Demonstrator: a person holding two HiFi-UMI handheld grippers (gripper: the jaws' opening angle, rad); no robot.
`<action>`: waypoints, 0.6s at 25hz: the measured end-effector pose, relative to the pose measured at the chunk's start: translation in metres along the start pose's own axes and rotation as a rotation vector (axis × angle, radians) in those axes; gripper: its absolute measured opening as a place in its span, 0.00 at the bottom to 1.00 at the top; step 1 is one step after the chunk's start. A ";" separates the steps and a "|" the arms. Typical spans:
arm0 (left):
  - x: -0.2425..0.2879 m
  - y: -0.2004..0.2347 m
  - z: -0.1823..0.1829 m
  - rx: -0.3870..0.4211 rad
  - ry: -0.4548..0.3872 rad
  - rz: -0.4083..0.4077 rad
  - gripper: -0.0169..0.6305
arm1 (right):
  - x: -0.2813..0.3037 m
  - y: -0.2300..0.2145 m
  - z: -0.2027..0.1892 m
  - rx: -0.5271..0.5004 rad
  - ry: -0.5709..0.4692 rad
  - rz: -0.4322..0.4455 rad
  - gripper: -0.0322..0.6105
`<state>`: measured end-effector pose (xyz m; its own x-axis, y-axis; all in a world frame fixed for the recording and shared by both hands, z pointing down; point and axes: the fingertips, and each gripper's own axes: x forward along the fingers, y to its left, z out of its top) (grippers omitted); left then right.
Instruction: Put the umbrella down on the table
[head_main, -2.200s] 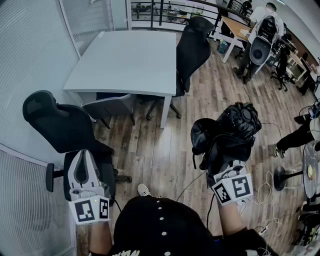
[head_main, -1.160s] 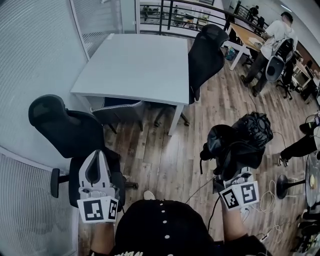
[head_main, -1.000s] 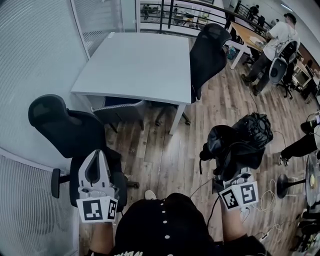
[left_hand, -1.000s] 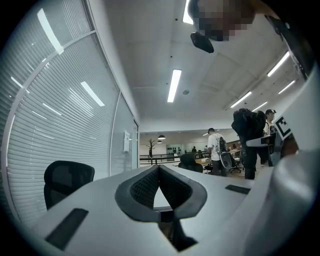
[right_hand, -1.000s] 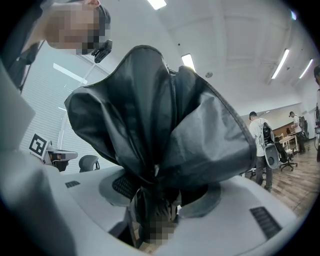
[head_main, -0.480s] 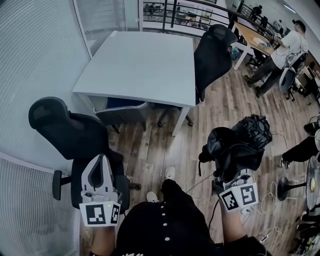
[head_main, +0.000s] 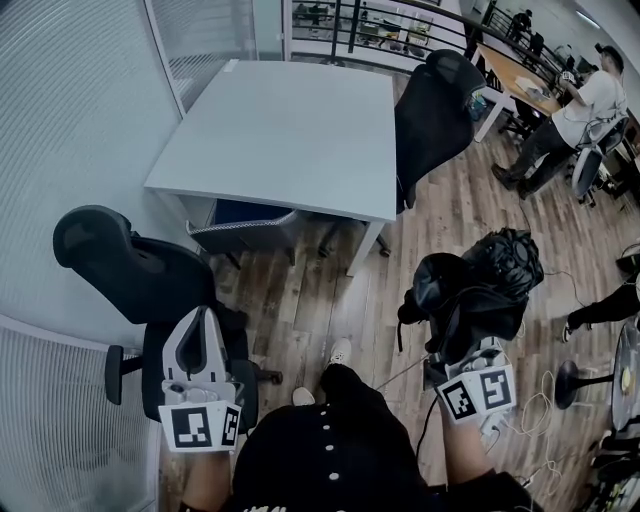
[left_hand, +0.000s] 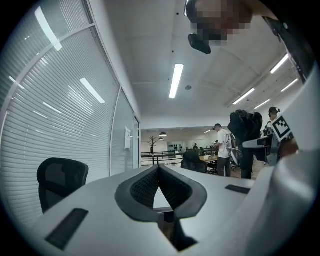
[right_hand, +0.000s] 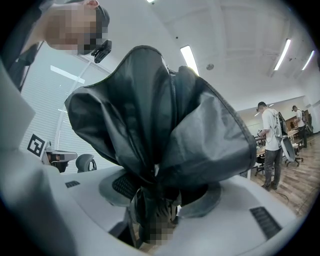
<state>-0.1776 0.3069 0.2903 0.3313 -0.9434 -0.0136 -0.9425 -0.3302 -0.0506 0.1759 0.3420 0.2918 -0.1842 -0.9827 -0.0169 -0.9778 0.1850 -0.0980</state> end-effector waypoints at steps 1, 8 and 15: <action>0.001 0.000 0.000 0.001 0.000 0.002 0.05 | 0.002 -0.001 0.000 0.000 -0.001 0.001 0.42; 0.045 -0.002 0.000 -0.006 0.013 0.019 0.05 | 0.045 -0.024 0.003 0.001 0.004 0.020 0.42; 0.077 -0.001 -0.002 -0.001 0.020 0.032 0.05 | 0.077 -0.038 0.001 0.009 0.007 0.037 0.42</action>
<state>-0.1513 0.2346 0.2911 0.3003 -0.9538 0.0047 -0.9526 -0.3001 -0.0491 0.1993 0.2592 0.2929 -0.2214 -0.9751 -0.0140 -0.9693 0.2217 -0.1060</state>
